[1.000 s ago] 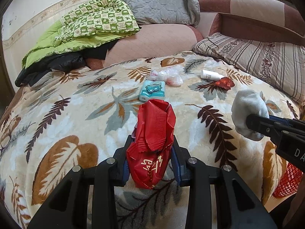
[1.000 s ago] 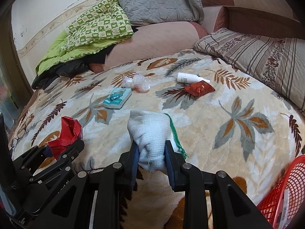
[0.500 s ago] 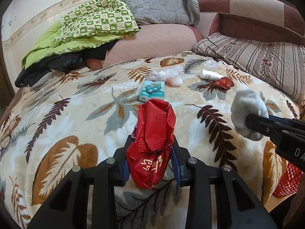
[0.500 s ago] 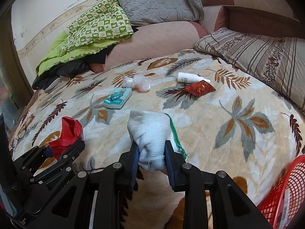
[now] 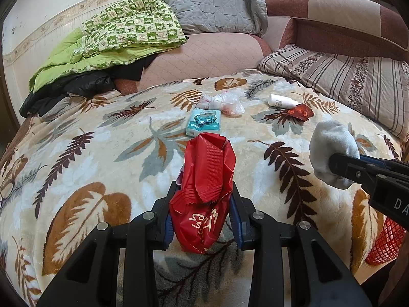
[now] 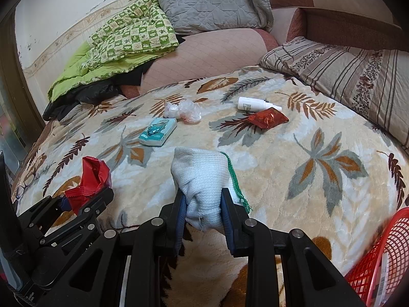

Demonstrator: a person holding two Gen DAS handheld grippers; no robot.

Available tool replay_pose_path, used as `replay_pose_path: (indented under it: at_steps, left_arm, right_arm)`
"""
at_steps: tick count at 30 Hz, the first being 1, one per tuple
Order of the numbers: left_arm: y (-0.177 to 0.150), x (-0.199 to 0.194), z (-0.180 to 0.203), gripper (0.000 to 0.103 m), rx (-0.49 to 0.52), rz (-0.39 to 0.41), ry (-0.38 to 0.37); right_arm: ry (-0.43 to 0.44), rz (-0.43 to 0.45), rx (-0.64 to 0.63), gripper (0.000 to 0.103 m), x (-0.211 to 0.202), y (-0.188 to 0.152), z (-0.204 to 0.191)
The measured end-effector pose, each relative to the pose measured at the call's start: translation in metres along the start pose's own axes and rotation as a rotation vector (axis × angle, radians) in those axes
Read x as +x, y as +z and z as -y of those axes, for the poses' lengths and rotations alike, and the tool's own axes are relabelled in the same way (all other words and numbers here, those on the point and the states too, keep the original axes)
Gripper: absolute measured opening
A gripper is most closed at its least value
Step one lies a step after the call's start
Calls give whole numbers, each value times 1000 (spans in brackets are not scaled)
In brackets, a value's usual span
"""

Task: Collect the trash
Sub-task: 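Hold the red bag and white glove raised above the bed with both tools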

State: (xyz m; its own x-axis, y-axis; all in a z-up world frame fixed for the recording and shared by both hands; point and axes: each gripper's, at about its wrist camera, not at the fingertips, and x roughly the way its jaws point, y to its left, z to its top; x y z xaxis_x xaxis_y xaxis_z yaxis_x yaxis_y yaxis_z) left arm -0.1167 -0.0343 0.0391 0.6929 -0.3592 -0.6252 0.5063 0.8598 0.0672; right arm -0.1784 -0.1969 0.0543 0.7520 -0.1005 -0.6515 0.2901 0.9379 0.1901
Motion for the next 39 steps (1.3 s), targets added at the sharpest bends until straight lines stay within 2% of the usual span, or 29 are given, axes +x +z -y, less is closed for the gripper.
replay_pose_path:
  at_steps: [39]
  left_arm:
    - [2,-6,7,34,-2,31,-33]
  right_arm:
    - [-6,4,10,29,-2,1,4]
